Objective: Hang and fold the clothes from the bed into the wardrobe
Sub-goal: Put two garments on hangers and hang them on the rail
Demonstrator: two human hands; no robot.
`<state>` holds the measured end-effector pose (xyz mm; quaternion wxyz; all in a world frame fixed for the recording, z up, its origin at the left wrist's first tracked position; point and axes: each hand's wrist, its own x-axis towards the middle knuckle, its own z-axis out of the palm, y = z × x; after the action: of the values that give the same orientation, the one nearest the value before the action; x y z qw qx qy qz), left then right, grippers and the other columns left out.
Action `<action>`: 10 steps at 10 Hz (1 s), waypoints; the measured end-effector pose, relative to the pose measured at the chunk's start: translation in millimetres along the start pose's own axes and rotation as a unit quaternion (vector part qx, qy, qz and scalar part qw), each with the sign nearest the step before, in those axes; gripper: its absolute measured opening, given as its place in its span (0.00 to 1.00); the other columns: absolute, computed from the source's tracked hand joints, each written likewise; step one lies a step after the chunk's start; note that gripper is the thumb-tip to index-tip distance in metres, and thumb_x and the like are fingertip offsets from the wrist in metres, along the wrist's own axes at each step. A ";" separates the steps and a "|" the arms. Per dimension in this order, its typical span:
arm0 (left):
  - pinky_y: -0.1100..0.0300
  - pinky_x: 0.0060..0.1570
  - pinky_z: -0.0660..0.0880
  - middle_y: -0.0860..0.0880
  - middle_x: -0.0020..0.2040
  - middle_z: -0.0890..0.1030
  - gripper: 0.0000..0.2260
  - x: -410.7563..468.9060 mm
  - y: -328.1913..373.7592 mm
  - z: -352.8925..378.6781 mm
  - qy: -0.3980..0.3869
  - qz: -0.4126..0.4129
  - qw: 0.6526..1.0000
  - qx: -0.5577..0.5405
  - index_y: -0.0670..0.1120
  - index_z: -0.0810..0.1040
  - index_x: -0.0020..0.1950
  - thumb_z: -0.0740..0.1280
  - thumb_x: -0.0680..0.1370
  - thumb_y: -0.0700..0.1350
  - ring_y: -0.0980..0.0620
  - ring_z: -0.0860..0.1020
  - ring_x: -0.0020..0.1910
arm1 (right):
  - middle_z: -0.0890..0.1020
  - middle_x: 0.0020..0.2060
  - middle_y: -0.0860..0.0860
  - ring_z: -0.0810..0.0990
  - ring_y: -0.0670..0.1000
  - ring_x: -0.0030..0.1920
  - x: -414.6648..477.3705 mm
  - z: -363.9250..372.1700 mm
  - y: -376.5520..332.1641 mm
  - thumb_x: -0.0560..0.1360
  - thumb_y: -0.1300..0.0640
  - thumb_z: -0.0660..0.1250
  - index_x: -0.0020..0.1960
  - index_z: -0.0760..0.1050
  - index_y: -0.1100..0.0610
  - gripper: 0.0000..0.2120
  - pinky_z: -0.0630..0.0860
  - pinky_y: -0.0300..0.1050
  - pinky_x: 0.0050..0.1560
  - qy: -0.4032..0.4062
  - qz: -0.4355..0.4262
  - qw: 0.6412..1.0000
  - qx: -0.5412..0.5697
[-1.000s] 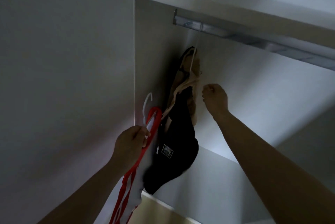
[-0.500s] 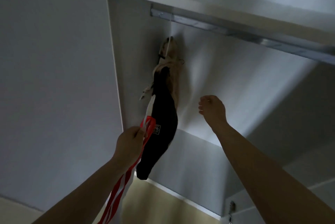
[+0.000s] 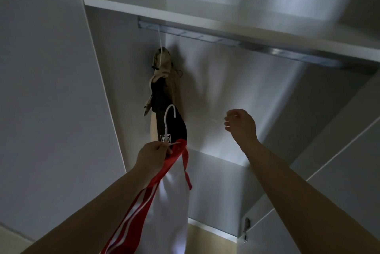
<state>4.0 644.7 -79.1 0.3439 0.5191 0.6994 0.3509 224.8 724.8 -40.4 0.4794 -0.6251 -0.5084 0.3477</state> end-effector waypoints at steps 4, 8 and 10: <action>0.73 0.25 0.64 0.52 0.32 0.73 0.17 98.5 68.3 21.0 0.004 0.099 0.994 -0.045 0.49 0.75 0.37 0.55 0.83 0.45 0.57 0.69 0.29 | 0.81 0.46 0.56 0.81 0.60 0.51 48.2 0.9 -12.8 0.80 0.57 0.61 0.51 0.74 0.56 0.04 0.76 0.61 0.58 0.016 -0.018 1.000 -0.019; 0.65 0.47 0.73 0.42 0.48 0.79 0.15 232.3 64.4 26.9 -0.025 0.124 0.990 -0.064 0.40 0.80 0.53 0.55 0.83 0.44 0.51 0.75 0.43 | 0.81 0.44 0.55 0.80 0.59 0.49 99.6 58.7 10.3 0.78 0.57 0.61 0.52 0.75 0.59 0.07 0.75 0.61 0.58 0.078 -0.012 0.996 -0.040; 0.61 0.48 0.73 0.45 0.51 0.79 0.15 296.1 83.3 13.6 -0.046 0.133 0.982 -0.123 0.37 0.78 0.60 0.58 0.82 0.44 0.52 0.75 0.45 | 0.82 0.49 0.58 0.81 0.58 0.50 123.8 88.0 13.7 0.79 0.56 0.61 0.57 0.76 0.62 0.12 0.76 0.59 0.56 0.094 -0.005 0.993 -0.071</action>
<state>-10.7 950.8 -50.1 0.3868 0.5770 0.5589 0.4529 177.6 866.1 -73.2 0.4813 -0.6850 -0.4875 0.2479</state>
